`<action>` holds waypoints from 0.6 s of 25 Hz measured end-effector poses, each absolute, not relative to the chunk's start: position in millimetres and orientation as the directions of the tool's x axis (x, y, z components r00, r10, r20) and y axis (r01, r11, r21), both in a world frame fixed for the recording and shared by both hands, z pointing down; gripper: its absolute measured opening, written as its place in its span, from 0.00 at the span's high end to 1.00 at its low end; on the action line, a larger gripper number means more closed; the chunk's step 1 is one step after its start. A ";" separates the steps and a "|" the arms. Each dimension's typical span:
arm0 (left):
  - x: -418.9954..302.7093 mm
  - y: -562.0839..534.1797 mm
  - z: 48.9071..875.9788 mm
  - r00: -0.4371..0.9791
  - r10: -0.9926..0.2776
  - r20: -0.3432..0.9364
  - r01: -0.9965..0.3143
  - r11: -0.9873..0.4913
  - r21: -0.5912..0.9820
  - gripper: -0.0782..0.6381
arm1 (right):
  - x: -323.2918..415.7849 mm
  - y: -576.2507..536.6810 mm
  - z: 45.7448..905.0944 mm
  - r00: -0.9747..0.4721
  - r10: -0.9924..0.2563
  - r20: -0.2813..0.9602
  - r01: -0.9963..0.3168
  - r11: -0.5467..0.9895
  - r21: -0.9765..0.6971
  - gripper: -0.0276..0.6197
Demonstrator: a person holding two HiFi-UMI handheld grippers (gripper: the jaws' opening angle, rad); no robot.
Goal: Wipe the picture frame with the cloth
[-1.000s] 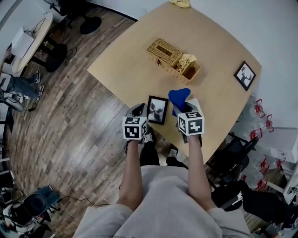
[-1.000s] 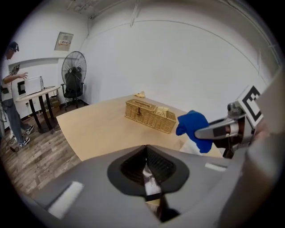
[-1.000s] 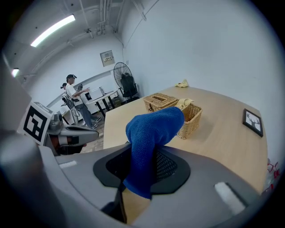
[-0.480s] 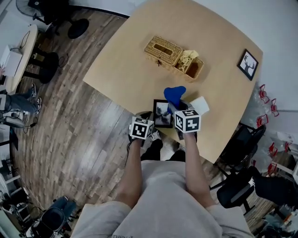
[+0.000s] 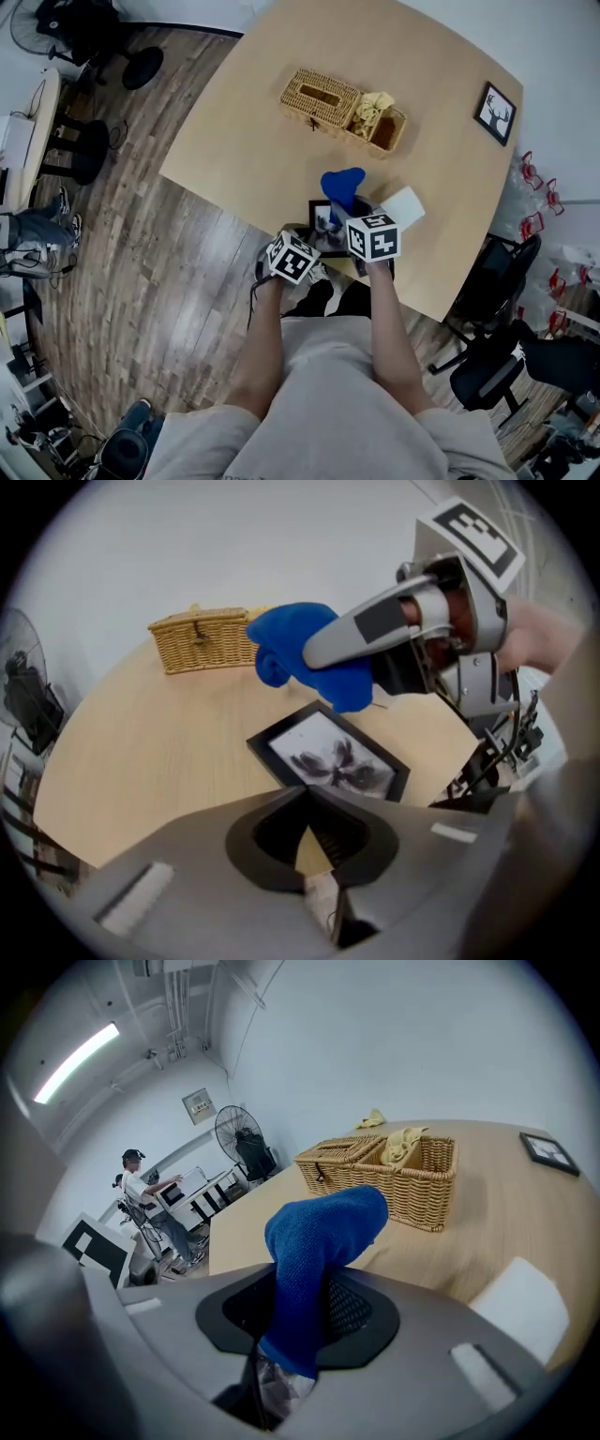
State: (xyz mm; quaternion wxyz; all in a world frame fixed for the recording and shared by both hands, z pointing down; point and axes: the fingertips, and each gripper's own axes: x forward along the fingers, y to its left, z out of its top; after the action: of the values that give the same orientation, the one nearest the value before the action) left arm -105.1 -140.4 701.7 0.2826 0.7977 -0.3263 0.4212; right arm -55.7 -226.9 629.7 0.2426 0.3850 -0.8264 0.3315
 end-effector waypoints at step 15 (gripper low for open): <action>-99.5 -137.2 705.8 0.404 -0.255 0.879 -0.684 -0.722 0.105 0.82 | -125.2 -205.3 657.1 -0.654 -0.228 0.721 -0.627 0.696 -0.349 0.80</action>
State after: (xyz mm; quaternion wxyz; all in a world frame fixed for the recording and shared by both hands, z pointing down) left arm -99.5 -137.2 705.8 0.2324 0.8050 -0.2914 0.4617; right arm -125.2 -205.3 657.1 0.3331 0.2489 -0.8586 0.2999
